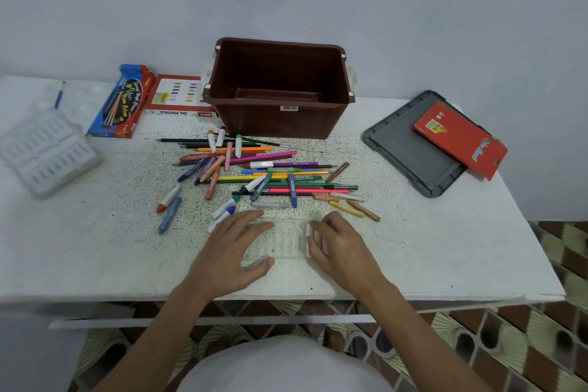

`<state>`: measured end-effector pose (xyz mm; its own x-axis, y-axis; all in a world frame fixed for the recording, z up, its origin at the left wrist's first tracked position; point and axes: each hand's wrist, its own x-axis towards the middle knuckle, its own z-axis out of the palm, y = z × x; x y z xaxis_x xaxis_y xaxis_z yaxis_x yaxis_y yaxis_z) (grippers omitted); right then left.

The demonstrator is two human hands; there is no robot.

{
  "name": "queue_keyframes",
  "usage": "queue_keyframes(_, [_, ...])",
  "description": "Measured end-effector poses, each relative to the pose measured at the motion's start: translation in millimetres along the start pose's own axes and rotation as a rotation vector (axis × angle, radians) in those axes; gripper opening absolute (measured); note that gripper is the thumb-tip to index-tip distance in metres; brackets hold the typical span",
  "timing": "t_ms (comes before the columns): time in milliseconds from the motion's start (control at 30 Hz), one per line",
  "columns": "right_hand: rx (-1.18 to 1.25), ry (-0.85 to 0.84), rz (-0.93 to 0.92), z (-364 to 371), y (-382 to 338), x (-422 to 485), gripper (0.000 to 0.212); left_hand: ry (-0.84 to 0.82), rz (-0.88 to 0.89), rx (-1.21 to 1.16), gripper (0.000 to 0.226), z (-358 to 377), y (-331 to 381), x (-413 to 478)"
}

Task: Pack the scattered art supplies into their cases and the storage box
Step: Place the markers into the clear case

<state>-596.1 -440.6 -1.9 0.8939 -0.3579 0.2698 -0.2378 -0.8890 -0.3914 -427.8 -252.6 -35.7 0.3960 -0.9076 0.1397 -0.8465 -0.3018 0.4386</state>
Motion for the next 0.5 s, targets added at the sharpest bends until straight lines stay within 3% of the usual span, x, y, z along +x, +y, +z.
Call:
queue_keyframes(133, [-0.065, 0.069, -0.005, -3, 11, -11, 0.03, 0.076, 0.009, -0.052, 0.056, 0, 1, -3])
queue_keyframes(267, [-0.079, -0.025, -0.026, -4, 21, -19, 0.048, 0.344, -0.037, -0.009, 0.035, 0, 3, -3])
queue_keyframes(367, [-0.062, -0.076, -0.037, -2, 23, -24, 0.058, 0.545, -0.193, 0.074, 0.025, -2, -1, -1])
queue_keyframes(500, [-0.055, -0.078, -0.051, 2, 25, -28, 0.058, 0.597, -0.349, 0.008, 0.026, -9, -3, 5])
